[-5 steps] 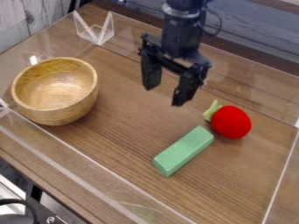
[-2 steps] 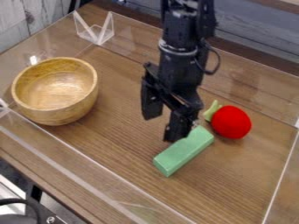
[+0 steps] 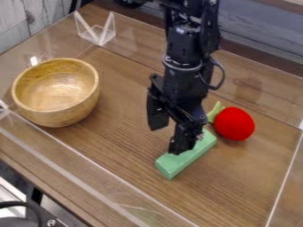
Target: Put the green block in the brown bowl
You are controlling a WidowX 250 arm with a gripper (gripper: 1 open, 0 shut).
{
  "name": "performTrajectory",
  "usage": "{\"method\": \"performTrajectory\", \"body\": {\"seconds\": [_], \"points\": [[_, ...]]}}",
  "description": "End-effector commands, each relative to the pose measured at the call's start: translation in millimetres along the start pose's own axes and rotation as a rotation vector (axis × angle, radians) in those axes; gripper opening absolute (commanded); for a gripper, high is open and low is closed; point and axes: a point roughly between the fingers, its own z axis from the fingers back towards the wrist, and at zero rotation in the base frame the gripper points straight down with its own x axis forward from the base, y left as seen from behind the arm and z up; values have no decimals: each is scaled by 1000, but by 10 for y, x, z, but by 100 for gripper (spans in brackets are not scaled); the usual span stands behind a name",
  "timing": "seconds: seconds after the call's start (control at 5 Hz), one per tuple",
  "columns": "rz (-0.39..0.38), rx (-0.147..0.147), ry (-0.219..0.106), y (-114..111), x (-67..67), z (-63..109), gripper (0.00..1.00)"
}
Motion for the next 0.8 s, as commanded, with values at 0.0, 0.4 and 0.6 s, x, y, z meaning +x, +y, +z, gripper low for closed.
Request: {"method": "performTrajectory", "body": {"seconds": [0.0,0.4,0.6], "points": [[-9,13,-47,-31,42,23,100],[1,14,-70,-50,77,-99,100],[12,16,-82,-50,102,-159,100]]}}
